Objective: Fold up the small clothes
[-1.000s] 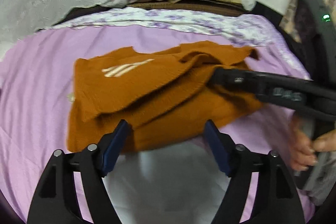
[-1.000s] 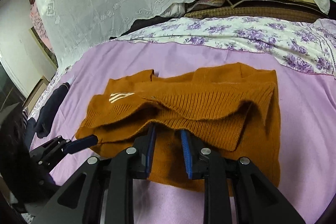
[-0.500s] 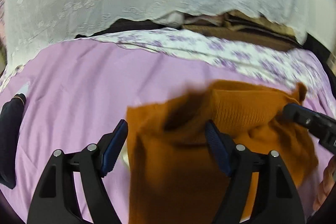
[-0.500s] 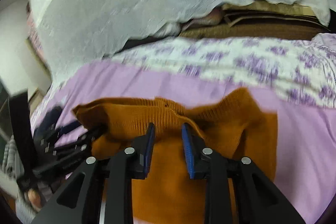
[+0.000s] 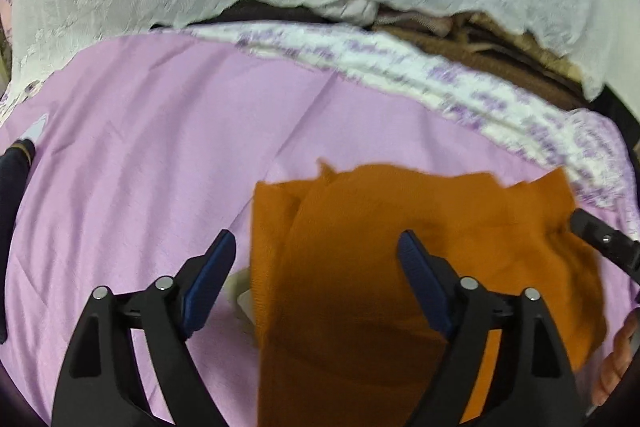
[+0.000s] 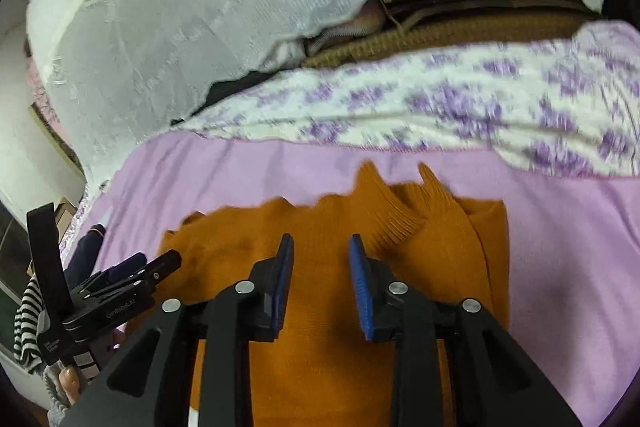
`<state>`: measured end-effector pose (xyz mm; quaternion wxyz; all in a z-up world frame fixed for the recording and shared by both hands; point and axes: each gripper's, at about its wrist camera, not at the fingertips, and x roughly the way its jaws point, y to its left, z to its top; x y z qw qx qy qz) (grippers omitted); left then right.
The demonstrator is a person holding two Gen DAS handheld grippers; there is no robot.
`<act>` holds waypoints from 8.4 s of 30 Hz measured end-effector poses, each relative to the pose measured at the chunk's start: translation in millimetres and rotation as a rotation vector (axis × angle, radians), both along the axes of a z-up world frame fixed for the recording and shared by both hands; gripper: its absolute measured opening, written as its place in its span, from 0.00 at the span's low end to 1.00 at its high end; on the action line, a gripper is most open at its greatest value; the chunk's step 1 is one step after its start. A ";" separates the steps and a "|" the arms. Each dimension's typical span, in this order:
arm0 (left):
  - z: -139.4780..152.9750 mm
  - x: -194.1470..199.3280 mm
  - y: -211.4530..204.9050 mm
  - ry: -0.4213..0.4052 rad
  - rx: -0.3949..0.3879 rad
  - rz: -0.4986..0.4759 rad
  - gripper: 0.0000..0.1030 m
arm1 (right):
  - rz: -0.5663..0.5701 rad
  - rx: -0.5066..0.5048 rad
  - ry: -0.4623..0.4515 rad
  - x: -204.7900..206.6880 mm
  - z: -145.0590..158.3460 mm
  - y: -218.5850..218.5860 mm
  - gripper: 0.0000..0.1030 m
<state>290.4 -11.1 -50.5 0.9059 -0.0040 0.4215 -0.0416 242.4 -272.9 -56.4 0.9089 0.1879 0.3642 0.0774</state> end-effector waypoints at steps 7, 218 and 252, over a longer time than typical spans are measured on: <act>-20.4 13.5 20.2 0.090 -0.064 0.046 0.91 | -0.105 0.096 0.103 14.6 -35.5 -45.4 0.01; -4.3 -58.6 84.6 -0.096 0.075 0.101 0.96 | -0.175 0.173 0.057 -42.4 19.7 -6.3 0.13; -13.8 -47.0 108.9 -0.025 -0.063 0.149 0.96 | -0.028 0.109 0.102 4.0 38.5 183.1 0.13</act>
